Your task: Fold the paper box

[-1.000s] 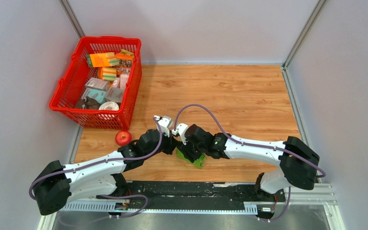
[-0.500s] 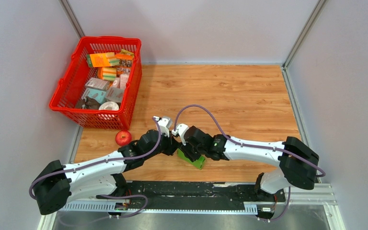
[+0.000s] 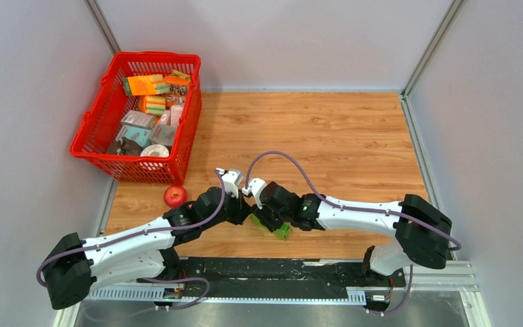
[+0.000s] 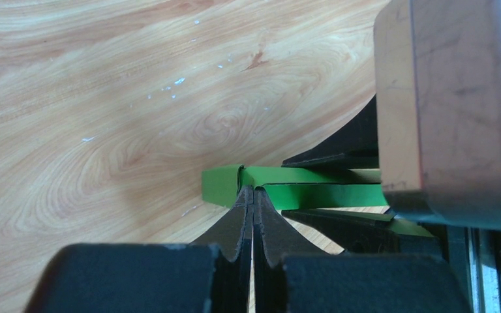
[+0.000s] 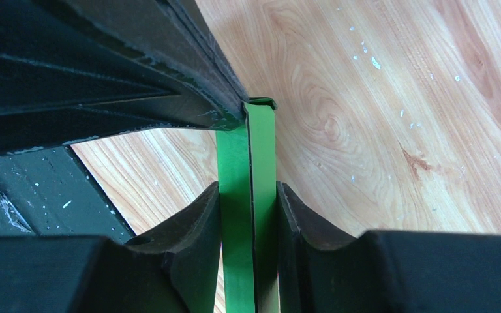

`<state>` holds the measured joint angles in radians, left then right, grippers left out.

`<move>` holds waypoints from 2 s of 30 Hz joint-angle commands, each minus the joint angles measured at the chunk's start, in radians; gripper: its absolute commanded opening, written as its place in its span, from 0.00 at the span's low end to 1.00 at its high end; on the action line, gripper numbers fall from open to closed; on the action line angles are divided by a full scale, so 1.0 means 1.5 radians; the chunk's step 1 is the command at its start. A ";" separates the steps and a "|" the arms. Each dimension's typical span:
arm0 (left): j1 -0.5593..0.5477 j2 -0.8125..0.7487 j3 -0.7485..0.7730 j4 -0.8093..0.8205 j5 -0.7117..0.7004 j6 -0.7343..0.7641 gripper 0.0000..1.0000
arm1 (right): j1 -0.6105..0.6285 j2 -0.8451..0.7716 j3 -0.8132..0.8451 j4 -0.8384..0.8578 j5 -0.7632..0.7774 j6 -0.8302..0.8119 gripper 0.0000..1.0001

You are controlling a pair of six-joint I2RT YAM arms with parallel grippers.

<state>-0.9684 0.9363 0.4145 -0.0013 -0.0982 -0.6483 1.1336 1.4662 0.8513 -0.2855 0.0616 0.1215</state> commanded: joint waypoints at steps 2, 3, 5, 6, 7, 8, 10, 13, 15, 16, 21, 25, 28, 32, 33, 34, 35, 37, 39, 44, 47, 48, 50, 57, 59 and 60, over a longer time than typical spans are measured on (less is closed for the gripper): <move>-0.028 -0.021 0.019 -0.115 0.006 0.063 0.00 | -0.007 0.018 0.001 0.038 0.052 0.006 0.36; -0.028 -0.021 0.019 -0.117 0.004 0.067 0.00 | -0.008 0.016 0.002 0.037 0.052 0.006 0.36; -0.028 -0.019 0.019 -0.127 -0.005 0.079 0.00 | -0.006 0.013 0.001 0.038 0.053 0.010 0.38; -0.028 -0.019 0.019 -0.130 -0.009 0.080 0.00 | -0.006 0.011 0.000 0.038 0.052 0.010 0.38; -0.028 -0.020 0.019 -0.131 -0.013 0.081 0.00 | -0.004 0.008 -0.002 0.039 0.052 0.012 0.38; -0.028 -0.022 0.019 -0.131 -0.013 0.081 0.00 | -0.003 0.007 -0.003 0.040 0.053 0.012 0.39; -0.028 -0.024 0.018 -0.126 -0.013 0.080 0.00 | -0.001 0.004 -0.004 0.041 0.055 0.013 0.40; -0.028 -0.030 0.019 -0.125 -0.024 0.077 0.00 | -0.001 0.005 -0.004 0.039 0.059 0.014 0.41; -0.028 -0.036 0.025 -0.130 -0.023 0.080 0.00 | -0.001 0.007 -0.005 0.038 0.059 0.013 0.41; -0.028 -0.039 0.029 -0.137 -0.014 0.090 0.00 | 0.000 0.008 -0.005 0.040 0.058 0.012 0.41; -0.028 -0.079 0.033 -0.125 -0.019 0.088 0.23 | -0.001 0.004 -0.011 0.052 0.051 0.006 0.43; -0.026 -0.076 0.041 -0.093 -0.029 0.101 0.39 | 0.000 -0.005 -0.020 0.066 0.041 0.005 0.47; -0.019 -0.054 0.052 -0.061 -0.019 0.116 0.40 | -0.001 -0.014 -0.028 0.075 0.035 0.005 0.48; -0.008 -0.006 0.066 -0.027 -0.015 0.132 0.38 | 0.000 -0.020 -0.036 0.082 0.027 0.004 0.45; -0.006 0.001 0.068 -0.020 -0.011 0.136 0.37 | -0.001 -0.021 -0.037 0.085 0.026 0.003 0.45; -0.003 0.006 0.068 -0.008 -0.011 0.138 0.36 | -0.001 -0.021 -0.039 0.086 0.023 0.002 0.44; -0.002 0.015 0.072 -0.005 -0.011 0.138 0.36 | -0.001 -0.021 -0.039 0.089 0.021 0.003 0.43; 0.001 0.021 0.076 -0.002 -0.018 0.142 0.36 | -0.001 -0.020 -0.039 0.090 0.019 0.003 0.42; 0.004 0.026 0.083 -0.005 -0.028 0.146 0.36 | 0.000 -0.019 -0.038 0.090 0.019 0.000 0.41; 0.016 0.023 0.091 -0.007 -0.046 0.154 0.36 | -0.001 -0.017 -0.037 0.090 0.015 -0.003 0.38; 0.024 0.027 0.095 -0.004 -0.043 0.162 0.36 | 0.000 -0.020 -0.039 0.093 0.010 -0.003 0.37; 0.030 0.028 0.094 -0.001 -0.027 0.169 0.35 | -0.001 -0.020 -0.040 0.094 0.009 -0.004 0.37; 0.035 0.040 0.094 0.023 0.000 0.177 0.28 | -0.001 -0.022 -0.041 0.097 0.006 -0.004 0.37; 0.036 0.058 0.092 0.047 0.034 0.191 0.20 | -0.002 -0.023 -0.047 0.104 -0.003 -0.009 0.33; 0.036 0.062 0.094 0.046 0.030 0.193 0.21 | -0.002 -0.025 -0.048 0.109 -0.010 -0.010 0.32; 0.036 0.062 0.094 0.044 0.022 0.194 0.21 | -0.003 -0.024 -0.048 0.109 -0.012 -0.011 0.31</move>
<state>-0.9199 1.0161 0.5098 -0.0151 -0.0704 -0.3859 1.1069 1.4548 0.7837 -0.1768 0.1066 0.1642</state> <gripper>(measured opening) 0.202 0.333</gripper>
